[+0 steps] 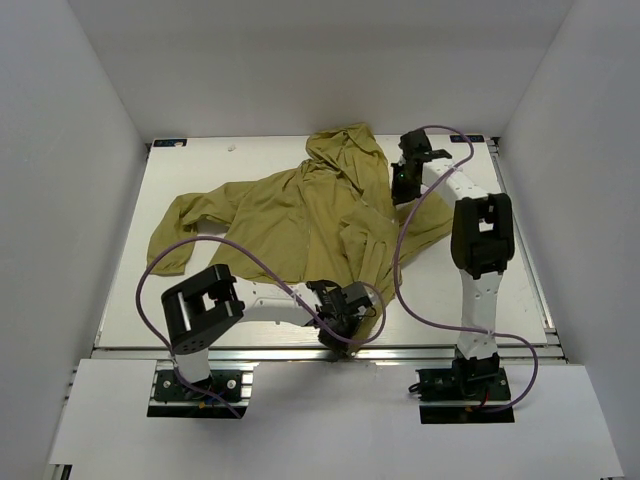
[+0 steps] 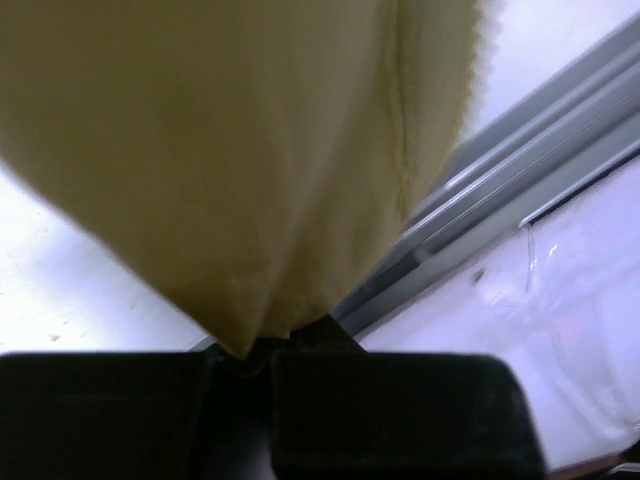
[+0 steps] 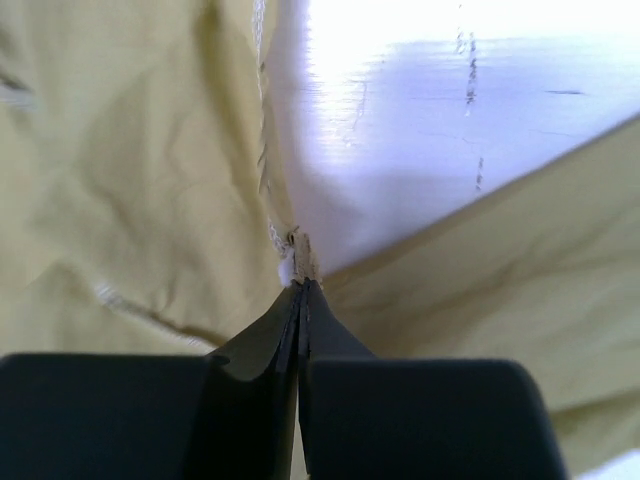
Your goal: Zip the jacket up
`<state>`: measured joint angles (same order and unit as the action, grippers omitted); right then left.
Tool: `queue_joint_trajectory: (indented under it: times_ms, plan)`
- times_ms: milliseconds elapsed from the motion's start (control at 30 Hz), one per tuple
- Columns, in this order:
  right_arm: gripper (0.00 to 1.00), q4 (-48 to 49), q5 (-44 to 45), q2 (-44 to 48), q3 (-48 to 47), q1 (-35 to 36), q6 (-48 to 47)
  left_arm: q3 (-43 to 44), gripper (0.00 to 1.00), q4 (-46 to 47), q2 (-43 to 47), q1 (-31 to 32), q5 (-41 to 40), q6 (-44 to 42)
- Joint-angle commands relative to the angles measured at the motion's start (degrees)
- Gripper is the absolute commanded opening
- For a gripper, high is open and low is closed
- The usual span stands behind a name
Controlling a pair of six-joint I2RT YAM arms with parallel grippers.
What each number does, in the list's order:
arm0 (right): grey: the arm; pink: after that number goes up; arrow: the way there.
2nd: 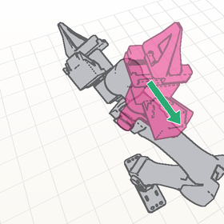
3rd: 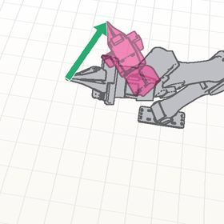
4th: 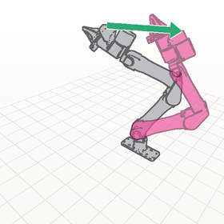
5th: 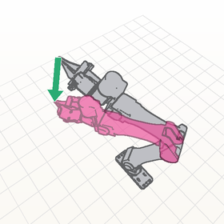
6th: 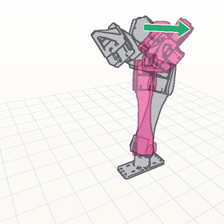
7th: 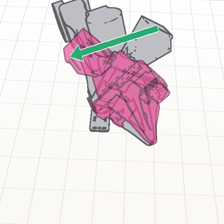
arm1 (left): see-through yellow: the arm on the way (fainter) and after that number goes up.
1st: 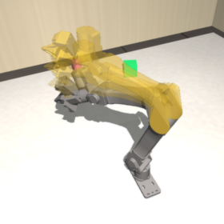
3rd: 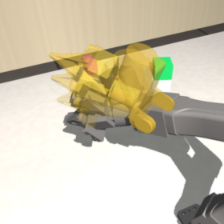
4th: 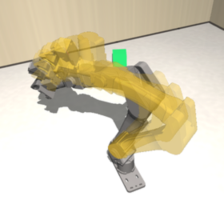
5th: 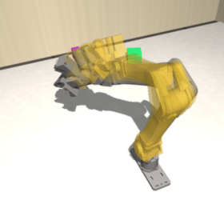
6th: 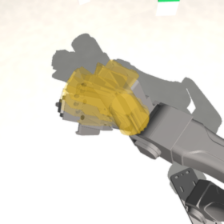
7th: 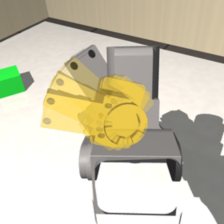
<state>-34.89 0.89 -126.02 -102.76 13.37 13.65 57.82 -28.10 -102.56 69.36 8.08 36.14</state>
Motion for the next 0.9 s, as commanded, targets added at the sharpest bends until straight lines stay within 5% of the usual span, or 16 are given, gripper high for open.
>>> queue_joint_trajectory:
  times_ms: [0,367,700,867]
  plan:
    - [0.0,2.1,-0.4,6.0,0.3,-0.1,0.1,2.2,0.0,-0.6,0.9,0.0,-3.5,-1.1]
    - [0.0,-1.6,-2.0,9.4,-5.2,0.3,0.1,-4.0,0.0,1.4,17.2,-2.8,-11.9,1.2]
    - [0.0,-12.6,11.7,3.8,-25.8,8.1,4.5,-14.3,0.0,3.1,28.0,-17.2,-0.5,-2.1]
    - [0.0,-3.2,17.0,-0.5,-26.9,12.4,9.1,-20.1,0.0,0.5,29.3,-20.7,4.0,-2.0]
